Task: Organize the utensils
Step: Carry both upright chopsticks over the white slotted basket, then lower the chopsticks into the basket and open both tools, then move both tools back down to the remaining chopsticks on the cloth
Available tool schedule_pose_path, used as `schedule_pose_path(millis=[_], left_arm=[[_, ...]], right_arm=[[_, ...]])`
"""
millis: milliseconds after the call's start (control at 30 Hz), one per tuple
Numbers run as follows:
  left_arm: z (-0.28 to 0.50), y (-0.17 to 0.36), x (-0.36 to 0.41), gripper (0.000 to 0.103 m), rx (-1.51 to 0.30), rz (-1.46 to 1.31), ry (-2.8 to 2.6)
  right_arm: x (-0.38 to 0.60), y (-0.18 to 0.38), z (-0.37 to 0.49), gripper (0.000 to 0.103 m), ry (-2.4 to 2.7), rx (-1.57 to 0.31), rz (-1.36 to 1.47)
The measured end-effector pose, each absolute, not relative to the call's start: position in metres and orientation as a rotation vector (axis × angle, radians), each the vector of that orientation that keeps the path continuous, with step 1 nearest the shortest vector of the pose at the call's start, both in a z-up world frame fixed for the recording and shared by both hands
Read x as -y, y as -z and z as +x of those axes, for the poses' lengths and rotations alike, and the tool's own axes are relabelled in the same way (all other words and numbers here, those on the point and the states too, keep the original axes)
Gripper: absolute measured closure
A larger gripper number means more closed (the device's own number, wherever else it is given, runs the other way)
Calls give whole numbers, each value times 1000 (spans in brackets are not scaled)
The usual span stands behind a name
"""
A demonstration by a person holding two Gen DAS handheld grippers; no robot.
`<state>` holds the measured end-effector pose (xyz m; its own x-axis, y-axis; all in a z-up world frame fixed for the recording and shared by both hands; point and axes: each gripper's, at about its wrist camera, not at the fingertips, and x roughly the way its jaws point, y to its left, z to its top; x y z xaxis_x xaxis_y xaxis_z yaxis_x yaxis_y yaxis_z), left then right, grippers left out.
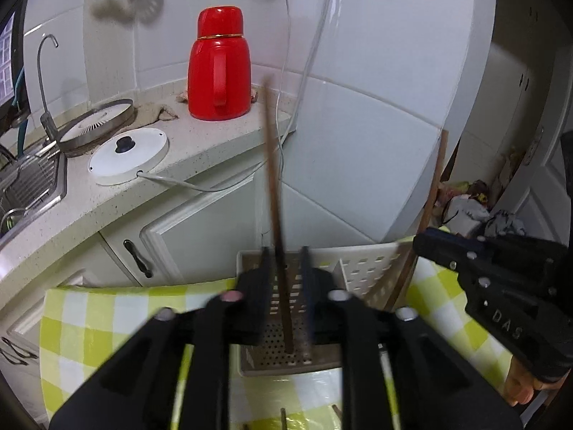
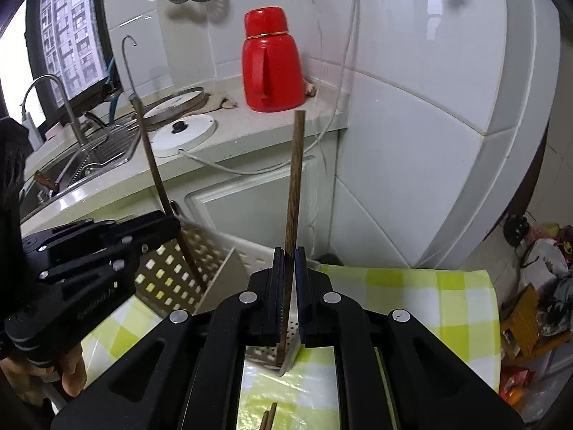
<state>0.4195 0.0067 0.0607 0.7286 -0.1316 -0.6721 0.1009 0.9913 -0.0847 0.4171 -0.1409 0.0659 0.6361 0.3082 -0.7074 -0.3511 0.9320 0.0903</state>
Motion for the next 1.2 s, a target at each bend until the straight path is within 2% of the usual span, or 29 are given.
schedule_pose_path(millis=[167,200,333,367,433,533,800,1000,1200], left_arm=[[408,-65,-10,70,-721,-29,112],[402,-67,-13,67,-709,-32,102],[367,-80,-18,67,-655,-45,107],[353,-85,-18,66,-632,-50,120],[327,-90,-15,59,-604,-60,148],[282,-91,-11,56,-562,-43,161],[217,-58,-7,56,-598,-37,141],[195,-12,-23,57,-687,-50,107],[183,25,-37,68,-751,-72,86]], right_arm=[[151,-65,416,89,-363,-779,-29],[155,-66,413,85,-361,-774,-22],[168,-71,389,63,-329,-719,-20],[172,-70,383,61,-316,-709,-18],[182,-67,361,60,-285,-686,-3],[196,-58,328,55,-258,-663,13],[217,-22,268,53,-241,-679,22],[225,18,237,51,-265,-770,25],[221,45,222,51,-296,-854,37]])
